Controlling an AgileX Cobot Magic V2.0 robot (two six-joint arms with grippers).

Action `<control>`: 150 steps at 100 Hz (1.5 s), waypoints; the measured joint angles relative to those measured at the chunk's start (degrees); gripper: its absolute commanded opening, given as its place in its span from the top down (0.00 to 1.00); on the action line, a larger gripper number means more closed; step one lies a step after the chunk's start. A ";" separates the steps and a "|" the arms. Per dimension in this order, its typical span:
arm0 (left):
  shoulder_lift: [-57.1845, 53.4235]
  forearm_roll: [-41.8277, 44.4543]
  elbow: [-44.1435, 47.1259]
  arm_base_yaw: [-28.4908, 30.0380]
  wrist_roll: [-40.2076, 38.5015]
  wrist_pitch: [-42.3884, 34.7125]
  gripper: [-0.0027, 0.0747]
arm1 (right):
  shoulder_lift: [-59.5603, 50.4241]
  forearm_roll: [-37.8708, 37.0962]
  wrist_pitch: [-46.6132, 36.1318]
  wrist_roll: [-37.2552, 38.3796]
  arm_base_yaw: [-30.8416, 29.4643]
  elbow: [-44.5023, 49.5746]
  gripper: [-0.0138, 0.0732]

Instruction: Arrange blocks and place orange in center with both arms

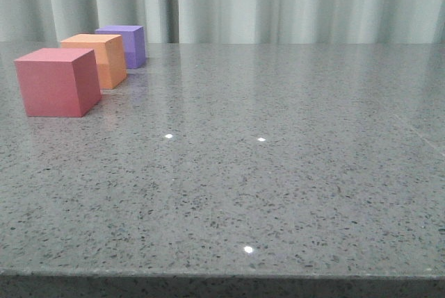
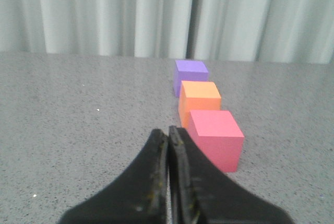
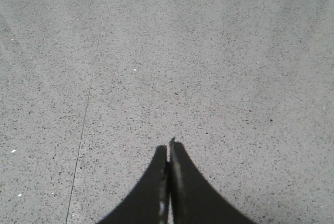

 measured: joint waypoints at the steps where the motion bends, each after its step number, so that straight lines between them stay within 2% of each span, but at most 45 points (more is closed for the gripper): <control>1: -0.16 -0.65 0.25 0.30 0.46 -0.45 0.99 | 0.00 0.00 0.00 0.00 0.00 0.00 0.92; 25: -5.88 -6.81 9.64 8.17 2.76 -4.71 0.99 | 0.00 0.00 0.00 0.00 0.00 0.00 0.92; 42: -8.06 -6.94 15.85 8.63 2.91 -5.26 0.99 | 0.00 0.00 0.00 0.00 0.00 0.00 0.92; 61: -8.73 -4.31 20.99 7.64 2.91 -10.73 0.99 | 0.00 0.00 0.00 0.00 0.00 0.00 0.92; 88: -9.40 -3.63 21.21 6.83 3.00 -18.22 0.99 | 0.00 0.00 0.00 0.00 0.00 0.00 0.92; 150: -9.40 -3.29 21.21 6.83 3.00 -19.01 0.99 | 0.00 0.00 0.00 0.00 0.00 0.00 0.92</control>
